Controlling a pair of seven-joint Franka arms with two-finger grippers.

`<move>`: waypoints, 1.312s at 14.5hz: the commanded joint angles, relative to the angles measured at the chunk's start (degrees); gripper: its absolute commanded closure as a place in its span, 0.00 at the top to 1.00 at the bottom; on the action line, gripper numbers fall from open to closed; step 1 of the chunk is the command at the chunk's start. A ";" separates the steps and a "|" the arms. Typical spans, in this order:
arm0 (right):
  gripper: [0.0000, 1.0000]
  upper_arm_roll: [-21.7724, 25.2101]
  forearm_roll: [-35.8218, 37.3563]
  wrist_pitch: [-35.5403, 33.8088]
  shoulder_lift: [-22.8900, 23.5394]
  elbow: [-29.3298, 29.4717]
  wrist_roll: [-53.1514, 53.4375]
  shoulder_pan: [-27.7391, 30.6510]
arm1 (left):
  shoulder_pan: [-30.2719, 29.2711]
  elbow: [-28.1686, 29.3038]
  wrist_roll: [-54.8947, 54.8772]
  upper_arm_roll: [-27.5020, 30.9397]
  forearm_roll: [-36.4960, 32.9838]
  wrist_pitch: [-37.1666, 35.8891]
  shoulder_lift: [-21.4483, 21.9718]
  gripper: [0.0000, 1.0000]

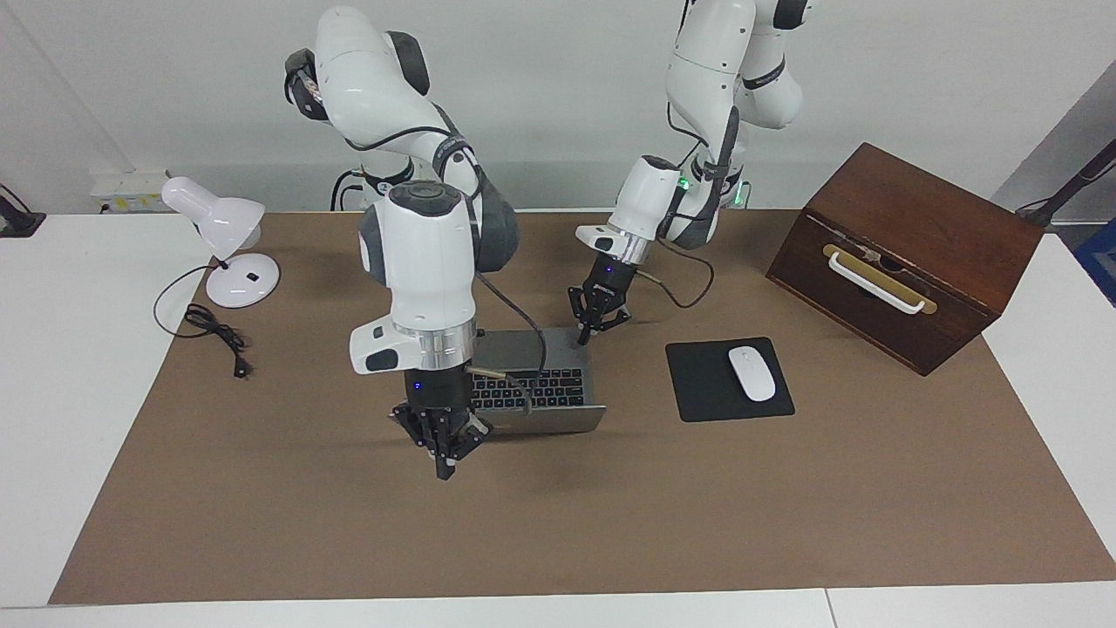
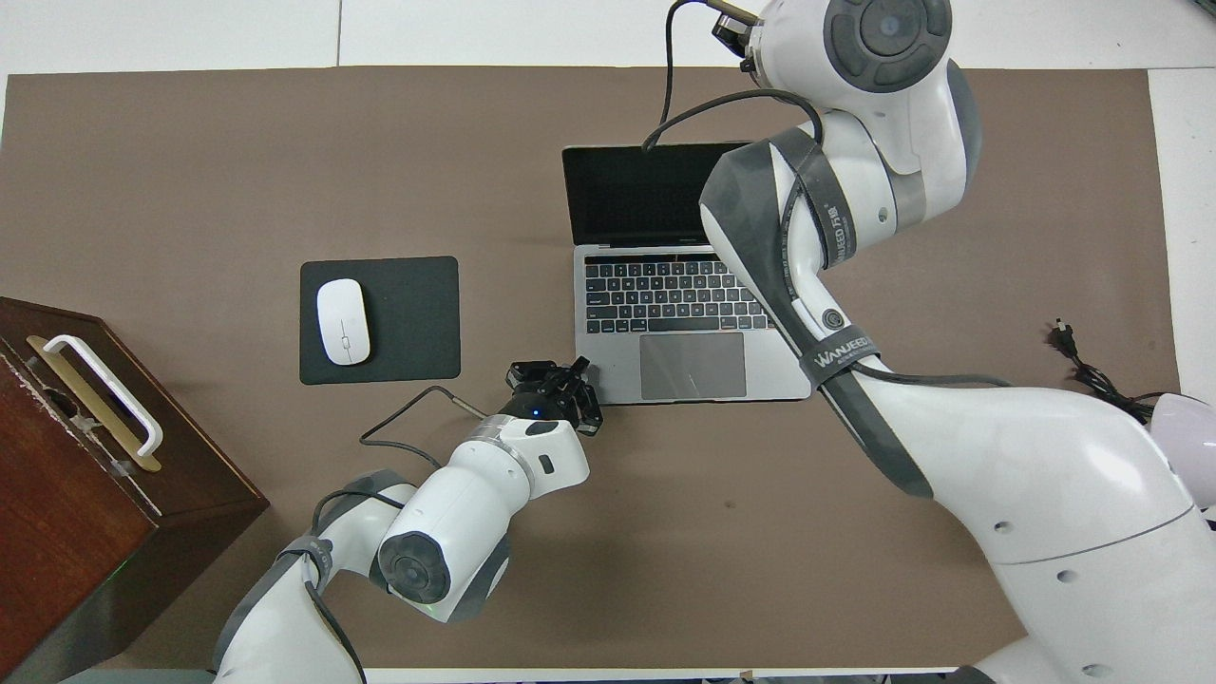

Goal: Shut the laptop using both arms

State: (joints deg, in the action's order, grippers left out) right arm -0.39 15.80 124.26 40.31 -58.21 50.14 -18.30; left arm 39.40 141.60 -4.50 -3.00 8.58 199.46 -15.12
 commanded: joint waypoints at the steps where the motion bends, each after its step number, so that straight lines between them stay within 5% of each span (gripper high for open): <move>1: 0.00 -0.13 1.78 -0.43 -0.41 0.65 -1.36 -0.94 | 1.56 -0.80 -1.21 0.98 0.82 1.28 -1.49 0.00; 8: 0.00 0.48 2.04 1.76 -1.64 1.88 -5.30 -0.42 | 1.65 -0.36 -1.30 0.90 0.82 1.28 -1.67 0.00; 13: 0.00 2.24 1.87 12.21 -0.94 1.88 -10.50 0.55 | 2.35 0.17 -1.56 0.98 0.91 1.28 -1.76 0.00; 16: 0.00 0.31 1.43 19.41 2.03 2.57 -10.24 1.61 | 2.53 0.70 -1.65 0.98 0.82 1.28 -1.76 0.00; 19: 0.00 -2.67 1.25 20.14 7.83 9.24 -9.18 1.61 | 2.53 1.31 -1.65 0.98 0.91 1.28 -1.67 0.00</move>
State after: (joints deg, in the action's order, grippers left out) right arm -0.21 16.91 144.00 43.09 -55.51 40.77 -17.39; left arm 40.39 141.74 -5.08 -2.96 8.58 199.48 -16.08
